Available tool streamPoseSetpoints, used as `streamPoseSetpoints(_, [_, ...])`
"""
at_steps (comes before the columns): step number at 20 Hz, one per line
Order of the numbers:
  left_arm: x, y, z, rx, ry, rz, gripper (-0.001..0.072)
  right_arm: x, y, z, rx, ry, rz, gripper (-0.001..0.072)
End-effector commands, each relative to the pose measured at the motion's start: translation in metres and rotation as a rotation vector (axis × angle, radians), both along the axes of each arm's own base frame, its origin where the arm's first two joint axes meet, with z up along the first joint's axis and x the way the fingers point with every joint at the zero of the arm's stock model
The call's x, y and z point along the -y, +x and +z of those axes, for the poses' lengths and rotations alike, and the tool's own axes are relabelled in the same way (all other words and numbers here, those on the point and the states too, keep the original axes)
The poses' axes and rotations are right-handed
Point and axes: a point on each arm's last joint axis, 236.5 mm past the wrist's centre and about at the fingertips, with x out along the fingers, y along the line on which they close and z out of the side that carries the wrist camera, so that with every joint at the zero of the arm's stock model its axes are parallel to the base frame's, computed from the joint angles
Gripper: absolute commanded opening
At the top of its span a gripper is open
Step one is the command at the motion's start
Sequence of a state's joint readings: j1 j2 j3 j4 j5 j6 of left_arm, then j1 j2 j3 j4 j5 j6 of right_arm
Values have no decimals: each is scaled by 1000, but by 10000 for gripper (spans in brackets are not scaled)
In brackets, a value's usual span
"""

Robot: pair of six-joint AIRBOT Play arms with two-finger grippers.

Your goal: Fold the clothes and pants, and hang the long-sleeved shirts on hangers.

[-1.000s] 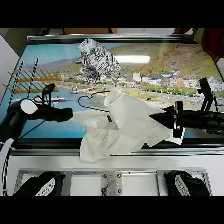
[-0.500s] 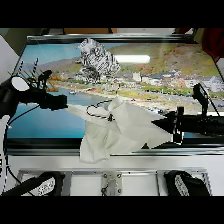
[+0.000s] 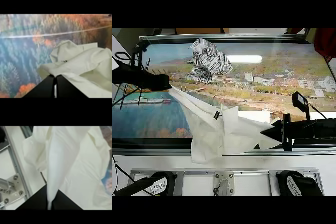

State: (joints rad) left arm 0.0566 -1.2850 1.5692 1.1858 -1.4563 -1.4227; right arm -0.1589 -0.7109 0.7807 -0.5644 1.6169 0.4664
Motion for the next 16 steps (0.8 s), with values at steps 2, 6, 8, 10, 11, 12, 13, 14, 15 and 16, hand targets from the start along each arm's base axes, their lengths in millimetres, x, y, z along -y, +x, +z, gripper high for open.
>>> streamPoseSetpoints(2, [-7,8,30,72,32,4,10,-28,-35,16,-51,75,145,4])
streamPoseSetpoints(6, [9,12,29,42,31,-51,11,-45,-51,32,-71,153,209,4])
streamPoseSetpoints(8, [21,17,32,51,28,-81,11,-55,-50,57,-54,265,210,4])
streamPoseSetpoints(10, [34,18,35,62,26,-110,12,-60,-45,77,-36,354,196,4])
streamPoseSetpoints(11, [38,20,38,79,24,-117,121,-62,-43,83,-30,379,190,4])
streamPoseSetpoints(12, [41,21,43,98,23,-121,410,-62,-40,86,-23,392,176,4])
streamPoseSetpoints(13, [41,24,52,124,20,-115,573,-63,-34,88,-14,396,154,4])
streamPoseSetpoints(14, [41,27,63,153,16,-106,570,-63,-28,88,-4,398,128,4])
streamPoseSetpoints(15, [39,30,76,186,12,-90,570,-63,-21,89,7,399,102,4])
streamPoseSetpoints(16, [36,31,90,218,8,-75,570,-63,-13,89,23,401,72,4])
